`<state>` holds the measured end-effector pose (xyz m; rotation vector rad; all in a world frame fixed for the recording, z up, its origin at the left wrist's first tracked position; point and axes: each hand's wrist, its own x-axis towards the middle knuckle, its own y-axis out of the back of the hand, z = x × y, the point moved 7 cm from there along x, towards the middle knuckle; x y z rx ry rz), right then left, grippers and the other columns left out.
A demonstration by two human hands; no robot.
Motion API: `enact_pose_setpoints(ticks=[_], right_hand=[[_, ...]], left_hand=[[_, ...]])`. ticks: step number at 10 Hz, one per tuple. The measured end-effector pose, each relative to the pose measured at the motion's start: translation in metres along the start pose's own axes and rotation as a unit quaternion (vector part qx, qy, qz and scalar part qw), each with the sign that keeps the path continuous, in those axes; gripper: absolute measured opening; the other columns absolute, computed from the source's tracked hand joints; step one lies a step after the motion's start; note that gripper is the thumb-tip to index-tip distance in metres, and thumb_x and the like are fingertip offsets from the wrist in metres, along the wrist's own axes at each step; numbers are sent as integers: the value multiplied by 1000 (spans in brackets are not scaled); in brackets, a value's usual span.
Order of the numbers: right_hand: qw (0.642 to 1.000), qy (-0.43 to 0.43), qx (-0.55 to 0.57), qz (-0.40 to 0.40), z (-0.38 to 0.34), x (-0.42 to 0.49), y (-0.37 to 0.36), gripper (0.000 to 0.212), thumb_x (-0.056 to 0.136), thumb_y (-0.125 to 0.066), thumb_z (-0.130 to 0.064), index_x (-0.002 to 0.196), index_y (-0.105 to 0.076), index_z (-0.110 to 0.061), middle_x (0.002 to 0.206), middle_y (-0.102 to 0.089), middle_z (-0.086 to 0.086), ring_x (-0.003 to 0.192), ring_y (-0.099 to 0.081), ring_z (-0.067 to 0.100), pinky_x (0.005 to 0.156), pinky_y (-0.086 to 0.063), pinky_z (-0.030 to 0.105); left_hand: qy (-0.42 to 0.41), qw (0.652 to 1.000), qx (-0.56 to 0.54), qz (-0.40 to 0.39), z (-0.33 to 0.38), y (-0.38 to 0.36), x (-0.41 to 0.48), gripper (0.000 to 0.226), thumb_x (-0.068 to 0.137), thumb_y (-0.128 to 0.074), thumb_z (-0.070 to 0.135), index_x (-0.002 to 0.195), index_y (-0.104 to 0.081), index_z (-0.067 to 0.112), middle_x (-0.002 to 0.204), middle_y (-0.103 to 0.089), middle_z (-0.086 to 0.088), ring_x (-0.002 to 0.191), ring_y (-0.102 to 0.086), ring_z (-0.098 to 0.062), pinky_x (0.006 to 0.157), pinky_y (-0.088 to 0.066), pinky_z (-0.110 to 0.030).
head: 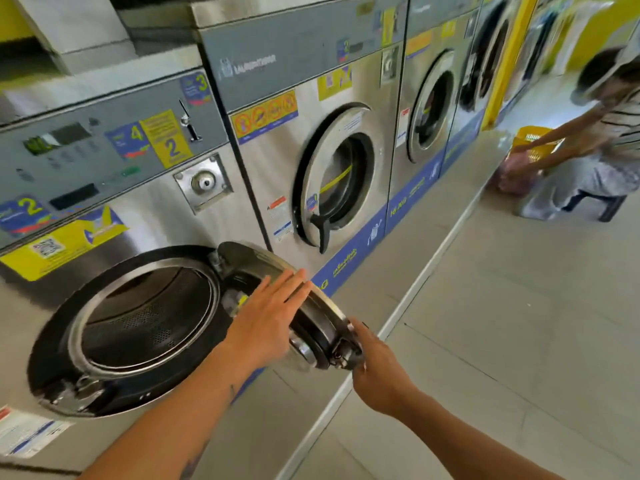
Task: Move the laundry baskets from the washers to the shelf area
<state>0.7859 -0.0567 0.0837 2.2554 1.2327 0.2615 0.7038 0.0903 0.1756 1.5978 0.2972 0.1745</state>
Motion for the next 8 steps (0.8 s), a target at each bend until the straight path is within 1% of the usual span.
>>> enact_pose_setpoints(ticks=[1, 2, 3, 4, 5, 6, 7, 8], right_hand=[[999, -15, -32, -37, 12, 41, 31, 99, 64, -49, -15, 153, -7, -22, 153, -25, 0, 135, -37, 25, 106, -38, 32], [998, -17, -48, -45, 20, 76, 52, 105, 62, -51, -25, 154, -1, -14, 157, -19, 3, 141, -30, 28, 111, -32, 32], [995, -19, -73, -69, 32, 118, 76, 103, 72, -62, -21, 154, 0, -12, 157, -20, 8, 142, -30, 30, 112, -30, 35], [993, -26, -86, -83, 38, 137, 86, 100, 76, -63, -17, 154, 0, -14, 156, -22, 8, 141, -31, 32, 112, -32, 38], [988, -37, -98, -117, 39, 147, 93, 92, 76, -59, -18, 153, -8, -15, 154, -27, 9, 140, -33, 34, 111, -34, 42], [986, -24, -116, -118, 33, 145, 100, 76, 75, -56, -18, 144, -25, -13, 142, -40, 12, 133, -41, 37, 106, -39, 45], [983, 57, -153, -88, -15, 134, 110, 67, 81, -53, -14, 144, -32, -15, 144, -42, 8, 132, -42, 35, 107, -39, 47], [977, 120, -156, -84, -61, 120, 112, 61, 83, -51, -14, 142, -38, -18, 143, -47, 8, 129, -46, 33, 104, -42, 44]], left_hand=[[47, 999, -15, -3, 14, 11, 51, 86, 83, -52, 9, 155, -8, 21, 164, 5, 4, 151, 6, -17, 123, -4, -40], [71, 997, -23, -12, 18, 15, 83, 86, 83, -56, 11, 155, -9, 20, 165, 2, 2, 151, 3, -18, 123, -9, -39], [96, 994, -24, -34, 22, 26, 121, 87, 82, -59, 12, 154, -12, 16, 164, -3, 0, 151, -3, -19, 122, -15, -38], [115, 991, -32, -54, 23, 35, 134, 85, 81, -59, 10, 154, -14, 15, 164, -7, 0, 150, -8, -19, 121, -18, -38], [137, 987, -45, -70, 24, 47, 138, 78, 82, -54, 9, 152, -20, 15, 162, -16, -1, 147, -20, -22, 117, -24, -37], [162, 982, -67, -68, 25, 58, 129, 72, 84, -51, 10, 151, -23, 15, 160, -23, -3, 144, -27, -26, 114, -28, -39], [217, 970, -86, -65, 19, 70, 87, 70, 89, -48, 15, 153, -19, 17, 161, -20, -2, 145, -25, -27, 117, -25, -40], [269, 955, -122, -29, 11, 80, 48, 68, 92, -47, 20, 154, -20, 19, 162, -21, -2, 146, -25, -25, 118, -23, -38]])
